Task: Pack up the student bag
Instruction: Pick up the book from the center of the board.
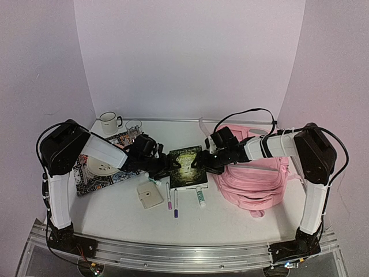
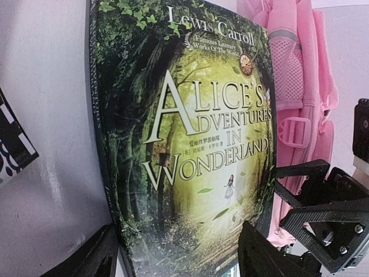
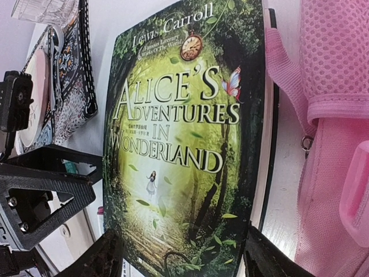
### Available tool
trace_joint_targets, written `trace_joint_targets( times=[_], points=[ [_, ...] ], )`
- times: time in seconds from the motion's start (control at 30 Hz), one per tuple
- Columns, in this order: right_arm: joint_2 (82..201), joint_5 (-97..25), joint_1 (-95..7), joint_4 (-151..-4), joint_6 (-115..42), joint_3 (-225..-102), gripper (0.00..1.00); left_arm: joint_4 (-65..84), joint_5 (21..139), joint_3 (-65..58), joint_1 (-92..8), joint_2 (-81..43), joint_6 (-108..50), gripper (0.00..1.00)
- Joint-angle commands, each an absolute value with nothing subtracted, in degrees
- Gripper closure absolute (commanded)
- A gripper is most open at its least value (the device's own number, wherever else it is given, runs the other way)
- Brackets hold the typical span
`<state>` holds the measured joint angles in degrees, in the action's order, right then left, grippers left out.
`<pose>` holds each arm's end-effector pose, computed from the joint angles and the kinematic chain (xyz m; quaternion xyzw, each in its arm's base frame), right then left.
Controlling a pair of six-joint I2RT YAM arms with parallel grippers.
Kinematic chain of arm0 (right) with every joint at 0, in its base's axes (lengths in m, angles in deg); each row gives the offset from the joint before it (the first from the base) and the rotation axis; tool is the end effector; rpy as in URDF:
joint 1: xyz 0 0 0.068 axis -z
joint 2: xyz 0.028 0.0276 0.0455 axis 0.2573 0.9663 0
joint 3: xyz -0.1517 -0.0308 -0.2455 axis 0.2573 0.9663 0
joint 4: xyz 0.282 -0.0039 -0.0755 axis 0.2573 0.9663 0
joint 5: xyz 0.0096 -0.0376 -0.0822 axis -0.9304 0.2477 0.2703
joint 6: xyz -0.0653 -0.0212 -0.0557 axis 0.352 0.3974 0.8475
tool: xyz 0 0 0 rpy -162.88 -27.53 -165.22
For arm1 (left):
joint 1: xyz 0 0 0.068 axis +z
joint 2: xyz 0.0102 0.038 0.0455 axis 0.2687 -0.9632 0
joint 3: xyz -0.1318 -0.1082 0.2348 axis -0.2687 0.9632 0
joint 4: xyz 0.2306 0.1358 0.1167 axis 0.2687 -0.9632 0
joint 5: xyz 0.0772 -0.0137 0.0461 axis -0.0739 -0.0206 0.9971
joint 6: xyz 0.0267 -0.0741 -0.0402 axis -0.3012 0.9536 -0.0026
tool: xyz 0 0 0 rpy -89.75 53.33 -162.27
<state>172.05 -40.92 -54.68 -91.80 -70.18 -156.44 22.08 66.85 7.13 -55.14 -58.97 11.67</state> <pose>0.3715 0.3315 0.1553 -0.0517 0.8588 0.3945 0.3227 0.3410 -0.3185 0.0852 -0.0243 0.8926 -0.4170 0.1698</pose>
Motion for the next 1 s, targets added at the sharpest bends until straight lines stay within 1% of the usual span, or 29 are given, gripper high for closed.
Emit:
trace_joint_targets(
  times=[0.0, 0.47, 0.6, 0.83, 0.97],
  points=[
    [168.72, -42.94, -54.68, -90.85, -69.34, -158.56, 0.31, 16.94, 69.07, 6.81, -54.84, -59.00, 10.01, 0.27],
    [169.96, -50.02, -53.48, -97.51, -72.75, -157.90, 0.43, 18.18, 65.81, 5.48, -54.78, -55.91, 12.22, 0.28],
    [170.47, -50.78, -53.16, -98.16, -73.07, -157.47, 0.49, 18.81, 65.65, 5.59, -54.68, -54.78, 12.69, 0.28],
    [170.67, -51.00, -52.71, -98.34, -72.63, -156.58, 0.48, 20.70, 65.36, 6.29, -54.09, -52.98, 13.82, 0.28],
    [172.57, -53.45, -52.67, -98.34, -72.28, -157.95, 0.48, 21.69, 63.56, 5.84, -54.13, -52.58, 14.31, 0.28]
  ],
)
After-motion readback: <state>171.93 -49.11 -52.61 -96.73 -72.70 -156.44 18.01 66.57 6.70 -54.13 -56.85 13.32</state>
